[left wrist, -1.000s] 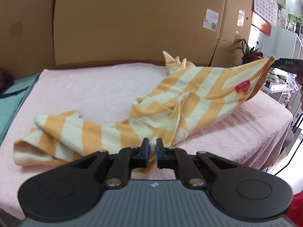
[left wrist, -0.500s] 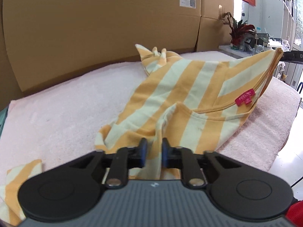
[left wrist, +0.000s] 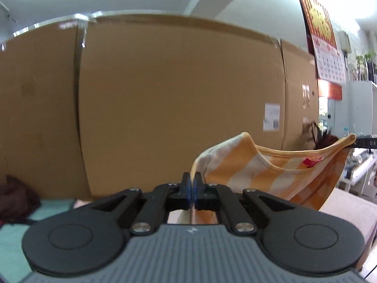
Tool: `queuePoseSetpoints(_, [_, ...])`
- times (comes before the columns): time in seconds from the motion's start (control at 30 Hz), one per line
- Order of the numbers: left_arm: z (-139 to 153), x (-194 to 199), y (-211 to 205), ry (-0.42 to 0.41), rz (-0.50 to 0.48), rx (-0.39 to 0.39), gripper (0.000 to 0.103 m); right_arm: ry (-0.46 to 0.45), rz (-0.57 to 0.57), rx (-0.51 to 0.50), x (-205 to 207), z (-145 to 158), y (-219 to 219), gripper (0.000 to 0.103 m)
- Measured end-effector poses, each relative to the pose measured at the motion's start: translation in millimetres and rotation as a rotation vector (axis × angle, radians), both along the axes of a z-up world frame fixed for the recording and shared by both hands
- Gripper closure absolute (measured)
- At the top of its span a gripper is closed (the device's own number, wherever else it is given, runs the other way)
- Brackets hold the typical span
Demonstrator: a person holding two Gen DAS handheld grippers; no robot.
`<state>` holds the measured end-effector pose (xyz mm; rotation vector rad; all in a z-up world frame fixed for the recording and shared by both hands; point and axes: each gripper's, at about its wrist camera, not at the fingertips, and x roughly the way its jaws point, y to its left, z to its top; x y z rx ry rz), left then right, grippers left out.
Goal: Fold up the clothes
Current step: 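Raise the shirt high with both grippers, shaking it out to hang open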
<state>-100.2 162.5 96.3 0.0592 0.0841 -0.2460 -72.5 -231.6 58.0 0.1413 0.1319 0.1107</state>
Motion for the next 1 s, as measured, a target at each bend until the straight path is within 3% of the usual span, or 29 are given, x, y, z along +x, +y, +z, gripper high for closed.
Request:
queuePoseSetpoints(0.2, [87.6,-34.7,15.0,-0.224,0.050,0.016,0.103,-0.212,0.056,0.022,-18.2,81.4,15.0,0.098])
queuePoseSetpoints(0.43, [147.5,-45.3,22.3,-0.297,0.108,-0.022,0.102,-0.299,0.055,0.043,-17.0,150.6,20.8,0.098])
queuePoseSetpoints(0.53, [166.4,-50.3,26.4,-0.315,0.126,-0.040,0.102,-0.333,0.058,0.049,-21.3,170.4,20.6,0.098])
queuePoseSetpoints(0.73, [194.1,-73.4,23.1,-0.399,0.189,-0.024,0.102,-0.432,0.064,-0.033,-45.5,200.3,34.0,0.098])
queuePoseSetpoints(1.0, [191.2,-113.9,14.4,-0.444,0.208,-0.019,0.102,-0.506,0.074,-0.015,-77.5,203.3,29.2,0.098])
